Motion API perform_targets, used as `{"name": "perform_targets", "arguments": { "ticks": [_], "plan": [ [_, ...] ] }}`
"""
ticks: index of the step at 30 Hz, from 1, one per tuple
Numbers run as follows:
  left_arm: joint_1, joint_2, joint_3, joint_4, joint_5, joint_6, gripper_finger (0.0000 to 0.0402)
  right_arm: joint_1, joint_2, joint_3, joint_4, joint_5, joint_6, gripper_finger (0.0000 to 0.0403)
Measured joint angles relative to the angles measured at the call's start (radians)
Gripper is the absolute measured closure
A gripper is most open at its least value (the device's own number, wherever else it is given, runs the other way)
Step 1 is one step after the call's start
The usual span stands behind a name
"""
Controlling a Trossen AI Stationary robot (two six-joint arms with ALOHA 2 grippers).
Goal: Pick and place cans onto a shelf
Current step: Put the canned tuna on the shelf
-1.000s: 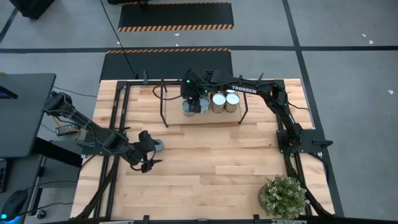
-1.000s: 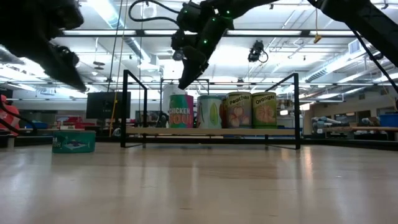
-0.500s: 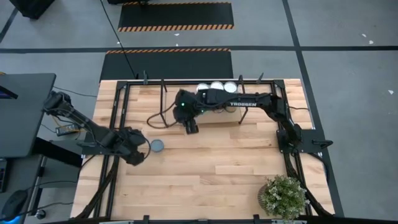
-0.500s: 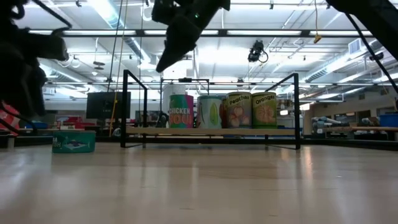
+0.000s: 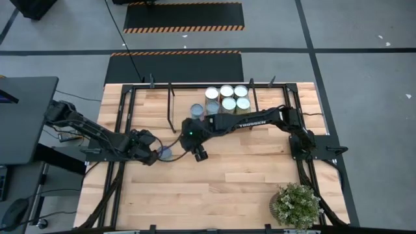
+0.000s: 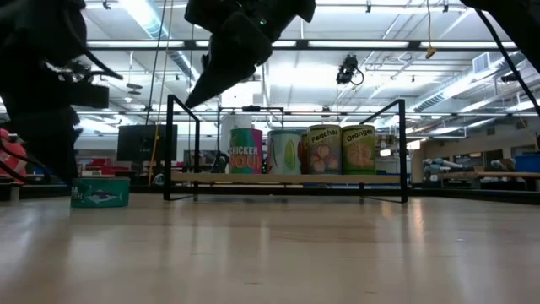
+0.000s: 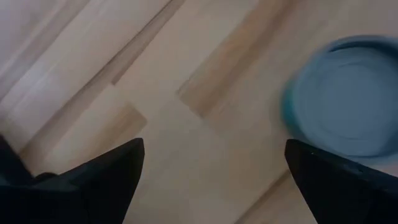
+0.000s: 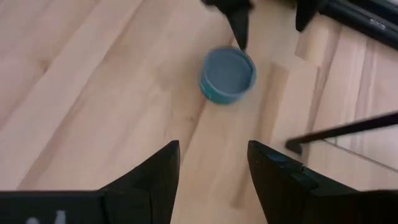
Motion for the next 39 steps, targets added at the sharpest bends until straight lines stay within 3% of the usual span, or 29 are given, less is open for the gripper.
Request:
{"name": "perform_targets", "arguments": {
  "ticks": [4, 12, 19, 27, 39],
  "plan": [
    [0.033, 0.060, 0.000, 0.057, 0.017, 0.014, 0.0005, 0.014, -0.001, -0.032, 0.030, 0.004, 0.012, 0.0206],
    [0.048, 0.158, 0.000, 0.330, 0.020, 0.141, 0.0005, 0.013, -0.001, -0.133, 0.101, 0.000, 0.029, 0.0196],
    [0.048, 0.234, 0.000, 0.450, -0.050, 0.215, 0.0005, 0.027, 0.000, -0.246, 0.297, -0.001, 0.080, 0.0142],
    [0.048, 0.254, 0.000, 0.514, -0.142, 0.276, 0.0005, 0.026, 0.000, -0.250, 0.390, 0.006, 0.153, 0.0066],
    [0.100, 0.254, 0.000, 0.640, -0.149, 0.407, 0.0005, 0.011, 0.001, -0.249, 0.450, 0.011, 0.153, 0.0053]
  ]
}}
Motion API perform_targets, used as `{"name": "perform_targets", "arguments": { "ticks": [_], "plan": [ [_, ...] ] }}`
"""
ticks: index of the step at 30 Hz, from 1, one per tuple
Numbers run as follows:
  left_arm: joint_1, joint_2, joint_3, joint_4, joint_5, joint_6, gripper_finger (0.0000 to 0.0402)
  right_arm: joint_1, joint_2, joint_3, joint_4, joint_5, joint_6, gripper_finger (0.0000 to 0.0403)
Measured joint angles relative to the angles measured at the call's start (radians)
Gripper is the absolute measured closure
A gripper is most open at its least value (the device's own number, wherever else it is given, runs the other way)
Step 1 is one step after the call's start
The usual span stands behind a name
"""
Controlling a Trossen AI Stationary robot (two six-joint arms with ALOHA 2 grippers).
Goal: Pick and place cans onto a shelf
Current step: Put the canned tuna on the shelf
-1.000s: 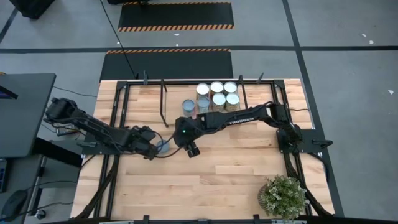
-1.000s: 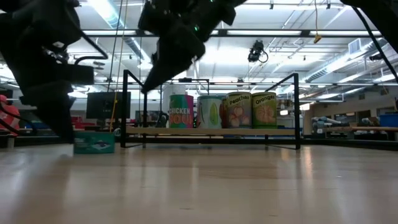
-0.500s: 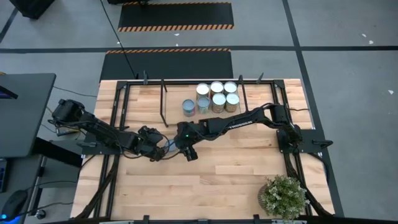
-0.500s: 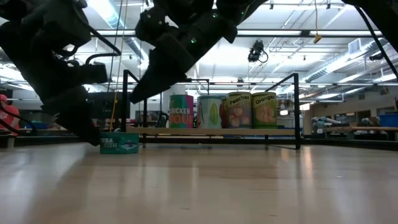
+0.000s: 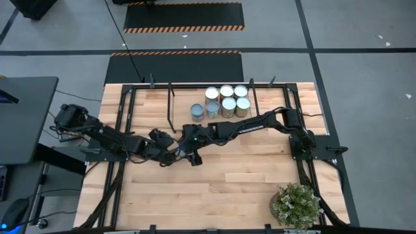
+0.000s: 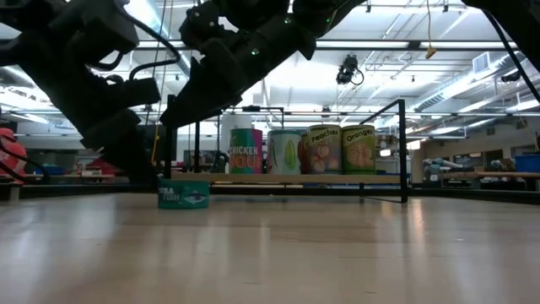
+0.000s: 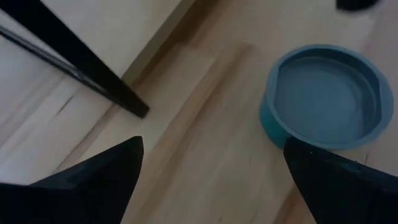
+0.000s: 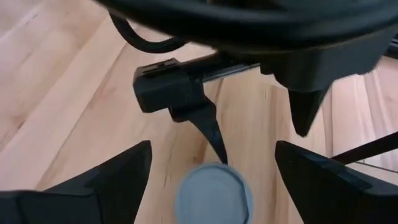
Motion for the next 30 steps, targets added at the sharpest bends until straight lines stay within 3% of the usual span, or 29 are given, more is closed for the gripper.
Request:
{"name": "perform_targets", "arguments": {
  "ticks": [4, 8, 16, 30],
  "plan": [
    [0.010, 0.000, 0.000, 0.026, 0.000, 0.021, 0.0005, 0.000, 0.040, 0.000, 0.014, 0.008, -0.002, 0.0053],
    [0.009, 0.000, -0.001, 0.011, 0.017, 0.020, 0.0005, 0.000, 0.052, -0.001, -0.008, 0.088, -0.027, 0.0053],
    [0.008, -0.002, -0.001, -0.012, 0.035, 0.021, 0.0005, -0.007, 0.070, 0.002, 0.018, 0.033, 0.003, 0.0053],
    [0.008, -0.002, 0.000, -0.053, 0.075, -0.006, 0.0005, -0.008, 0.130, 0.000, -0.007, 0.078, -0.008, 0.0053]
  ]
}}
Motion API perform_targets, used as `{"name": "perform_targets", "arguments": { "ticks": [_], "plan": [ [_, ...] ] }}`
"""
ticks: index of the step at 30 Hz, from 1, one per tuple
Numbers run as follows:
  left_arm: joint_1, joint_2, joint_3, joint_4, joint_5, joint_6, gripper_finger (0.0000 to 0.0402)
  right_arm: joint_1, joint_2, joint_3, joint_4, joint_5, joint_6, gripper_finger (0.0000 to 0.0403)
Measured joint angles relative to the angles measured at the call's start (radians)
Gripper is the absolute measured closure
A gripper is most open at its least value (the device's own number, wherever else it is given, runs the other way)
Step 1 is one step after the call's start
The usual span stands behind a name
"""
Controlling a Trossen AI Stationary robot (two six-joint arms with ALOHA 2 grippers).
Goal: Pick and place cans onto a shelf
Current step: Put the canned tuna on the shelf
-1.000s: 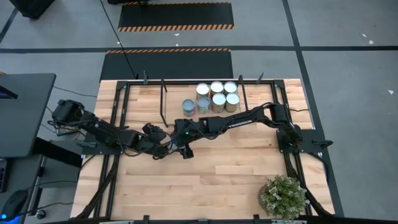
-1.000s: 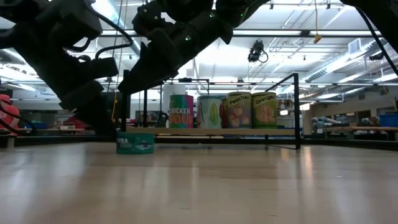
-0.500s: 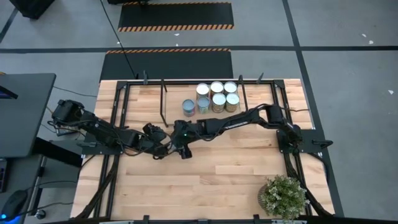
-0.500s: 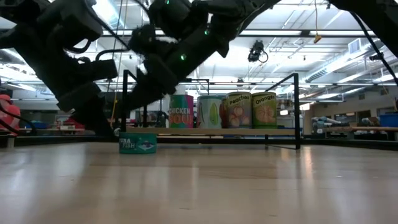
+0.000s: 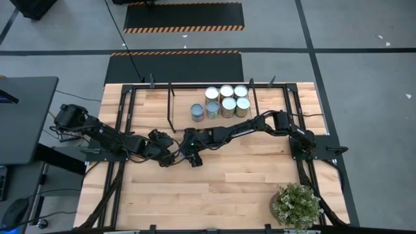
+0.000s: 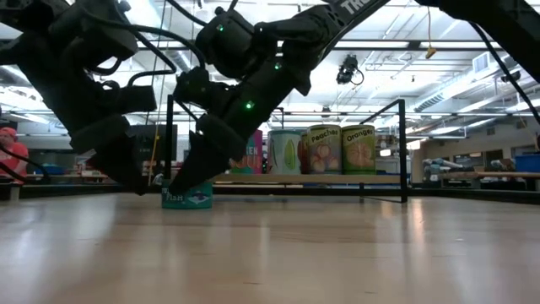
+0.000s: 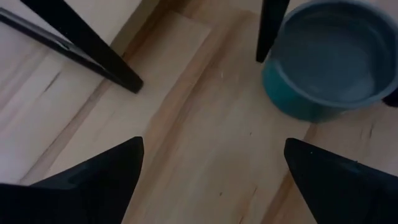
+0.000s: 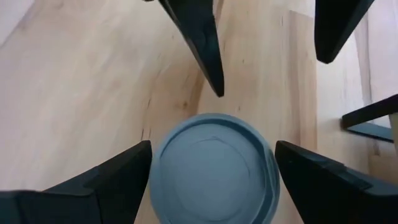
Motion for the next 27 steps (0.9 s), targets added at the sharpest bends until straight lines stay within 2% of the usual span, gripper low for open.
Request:
{"name": "perform_targets", "arguments": {
  "ticks": [6, 14, 18, 22, 27],
  "plan": [
    [0.000, 0.000, 0.000, -0.012, 0.040, 0.000, 0.0005, -0.006, 0.000, 0.000, -0.034, 0.000, -0.002, 0.0057],
    [0.001, -0.001, 0.002, -0.086, 0.165, 0.007, 0.0005, -0.006, -0.001, 0.001, -0.053, -0.001, -0.020, 0.0105],
    [0.002, -0.002, 0.003, -0.105, 0.203, 0.003, 0.0006, -0.006, -0.004, 0.001, -0.057, -0.001, -0.042, 0.0109],
    [0.002, -0.003, 0.004, -0.117, 0.253, 0.000, 0.0006, -0.006, -0.042, -0.001, -0.108, 0.016, -0.059, 0.0108],
    [0.002, -0.003, 0.003, -0.122, 0.263, -0.001, 0.0006, -0.013, -0.145, 0.000, -0.186, 0.017, -0.070, 0.0107]
  ]
}}
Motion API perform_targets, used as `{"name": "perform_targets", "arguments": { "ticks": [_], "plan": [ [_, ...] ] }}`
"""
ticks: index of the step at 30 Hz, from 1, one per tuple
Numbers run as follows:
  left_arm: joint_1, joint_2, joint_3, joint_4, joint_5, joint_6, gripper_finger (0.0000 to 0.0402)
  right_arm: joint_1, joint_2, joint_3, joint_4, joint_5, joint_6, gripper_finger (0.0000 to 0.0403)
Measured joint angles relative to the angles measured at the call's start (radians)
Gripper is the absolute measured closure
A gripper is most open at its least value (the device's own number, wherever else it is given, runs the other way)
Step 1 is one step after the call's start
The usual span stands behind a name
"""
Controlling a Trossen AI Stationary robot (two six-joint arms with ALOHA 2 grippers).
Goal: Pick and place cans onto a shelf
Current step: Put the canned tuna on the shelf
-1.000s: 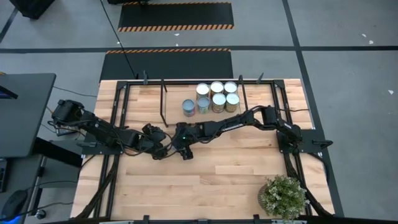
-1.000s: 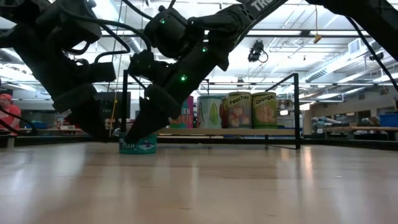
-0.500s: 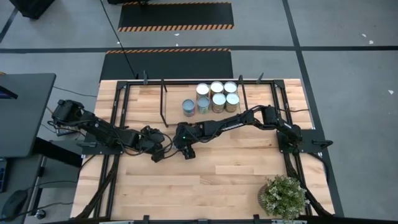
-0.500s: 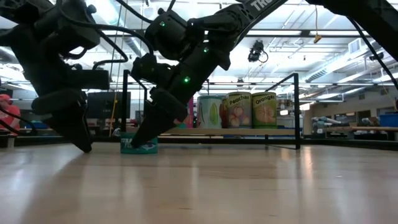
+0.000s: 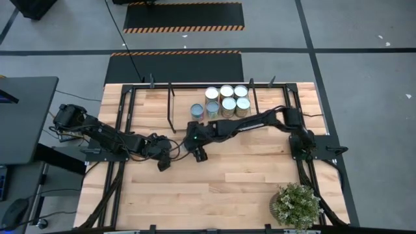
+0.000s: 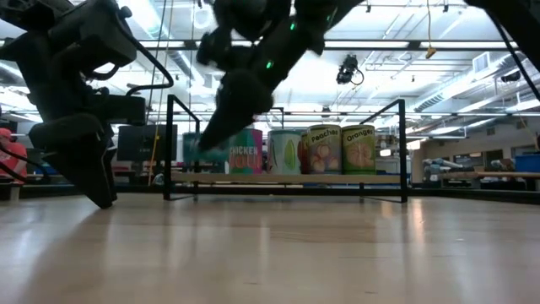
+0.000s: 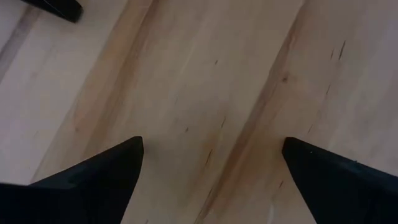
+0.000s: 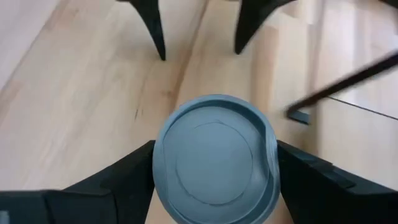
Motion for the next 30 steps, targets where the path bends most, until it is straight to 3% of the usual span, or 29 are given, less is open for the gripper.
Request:
{"name": "perform_targets", "arguments": {
  "ticks": [9, 19, 26, 30],
  "plan": [
    [-0.022, -0.021, 0.020, -0.009, -0.047, 0.037, 0.0005, -0.013, -0.156, 0.000, -0.060, 0.022, -0.030, 0.0101],
    [-0.141, -0.325, 0.072, -0.048, -0.274, 0.154, 0.0005, -0.057, -0.196, 0.000, 0.019, 0.036, -0.022, 0.0100],
    [-0.227, -0.513, 0.019, -0.055, -0.437, 0.197, 0.0005, -0.088, -0.183, 0.010, 0.059, 0.035, 0.005, 0.0102],
    [-0.241, -0.572, -0.014, -0.037, -0.474, 0.196, 0.0005, -0.125, -0.183, 0.077, 0.024, 0.025, 0.006, 0.0102]
  ]
}}
